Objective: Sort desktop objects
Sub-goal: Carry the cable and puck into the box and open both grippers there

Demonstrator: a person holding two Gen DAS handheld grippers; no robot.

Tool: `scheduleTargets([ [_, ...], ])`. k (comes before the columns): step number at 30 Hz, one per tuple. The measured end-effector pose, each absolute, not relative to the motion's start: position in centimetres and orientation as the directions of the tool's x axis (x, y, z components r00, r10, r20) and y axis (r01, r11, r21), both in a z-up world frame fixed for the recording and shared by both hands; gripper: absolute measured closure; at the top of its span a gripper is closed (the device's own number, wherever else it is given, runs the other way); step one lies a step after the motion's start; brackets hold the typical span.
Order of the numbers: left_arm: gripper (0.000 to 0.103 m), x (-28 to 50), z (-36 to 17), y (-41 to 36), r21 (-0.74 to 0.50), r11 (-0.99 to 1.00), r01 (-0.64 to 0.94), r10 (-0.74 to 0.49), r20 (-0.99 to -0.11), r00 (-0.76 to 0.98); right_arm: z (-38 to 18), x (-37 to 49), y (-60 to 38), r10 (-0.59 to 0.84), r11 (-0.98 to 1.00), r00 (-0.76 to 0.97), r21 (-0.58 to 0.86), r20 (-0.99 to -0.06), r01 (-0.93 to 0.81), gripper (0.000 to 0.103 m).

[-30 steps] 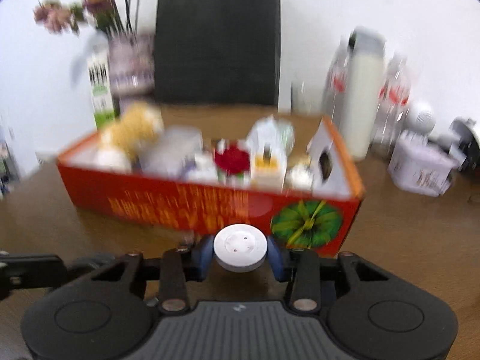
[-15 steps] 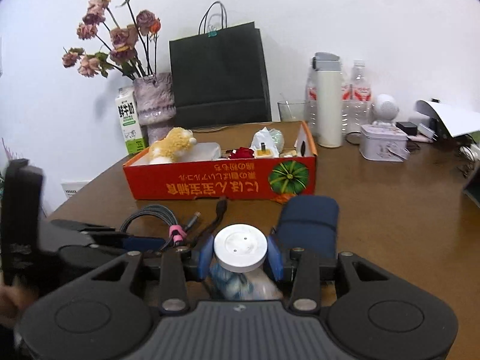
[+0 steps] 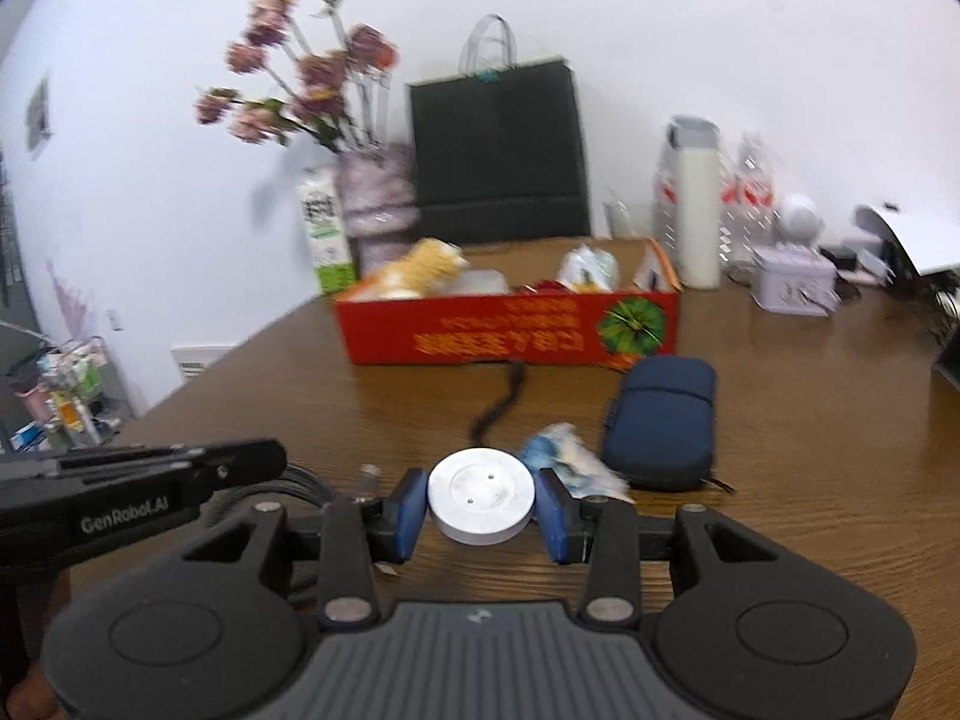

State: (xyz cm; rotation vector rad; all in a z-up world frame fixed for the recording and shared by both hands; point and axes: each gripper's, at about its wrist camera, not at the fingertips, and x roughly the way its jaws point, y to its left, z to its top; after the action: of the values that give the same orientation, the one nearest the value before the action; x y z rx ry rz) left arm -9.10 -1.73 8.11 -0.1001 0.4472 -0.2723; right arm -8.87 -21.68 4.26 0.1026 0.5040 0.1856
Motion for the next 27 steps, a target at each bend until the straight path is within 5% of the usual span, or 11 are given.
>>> scheduleTargets([
  [6, 0.102, -11.0, 7.3, -1.6, -0.130, 0.949, 0.286, -0.314, -0.443, 0.840, 5.4, -11.6, -19.7, 0.203, 0.979, 0.877, 0.070, -0.436, -0.191, 0.065],
  [9, 0.089, -11.3, 5.6, -1.7, -0.119, 0.937, 0.329, -0.343, -0.498, 0.797, 5.2, -12.3, -20.2, 0.188, 0.982, 0.870, 0.068, -0.456, -0.177, 0.065],
  [10, 0.067, -11.2, 5.0, -1.9, -0.112, 0.936, 0.334, -0.343, -0.510, 0.789, 4.9, -12.3, -20.4, 0.182, 0.983, 0.866, 0.070, -0.465, -0.169, 0.065],
  [11, 0.030, -10.8, 4.6, -2.2, -0.109, 0.937, 0.331, -0.338, -0.518, 0.786, 4.6, -12.4, -20.7, 0.178, 0.984, 0.862, 0.071, -0.475, -0.164, 0.065],
  [13, 0.018, -10.2, 4.0, -2.8, -0.100, 0.934, 0.344, -0.344, -0.516, 0.784, 4.0, -12.3, -21.2, 0.167, 0.986, 0.855, 0.075, -0.491, -0.150, 0.065],
  [16, 0.027, -8.4, 2.9, -4.4, -0.027, 0.940, 0.339, -0.292, -0.577, 0.763, 3.2, -12.1, -21.8, 0.165, 0.986, 0.846, 0.090, -0.507, -0.138, 0.065],
  [17, 0.044, -7.6, 2.4, -4.7, -0.007, 0.946, 0.324, -0.261, -0.609, 0.749, 3.1, -12.0, -22.0, 0.166, 0.986, 0.846, 0.093, -0.507, -0.138, 0.065],
  [18, 0.049, -7.1, 2.1, -5.0, 0.013, 0.953, 0.302, -0.232, -0.611, 0.757, 2.9, -11.9, -22.1, 0.166, 0.986, 0.845, 0.096, -0.508, -0.136, 0.065],
  [20, 0.088, -6.7, 2.2, -4.9, 0.019, 0.966, 0.258, -0.195, -0.605, 0.772, 2.8, -11.7, -22.5, 0.166, 0.986, 0.844, 0.102, -0.510, -0.132, 0.065],
  [27, 0.090, -9.1, 4.0, -2.5, -0.086, 0.977, 0.193, -0.210, -0.500, 0.840, 2.3, -11.5, -23.9, 0.152, 0.987, 0.844, 0.121, -0.515, -0.104, 0.065],
])
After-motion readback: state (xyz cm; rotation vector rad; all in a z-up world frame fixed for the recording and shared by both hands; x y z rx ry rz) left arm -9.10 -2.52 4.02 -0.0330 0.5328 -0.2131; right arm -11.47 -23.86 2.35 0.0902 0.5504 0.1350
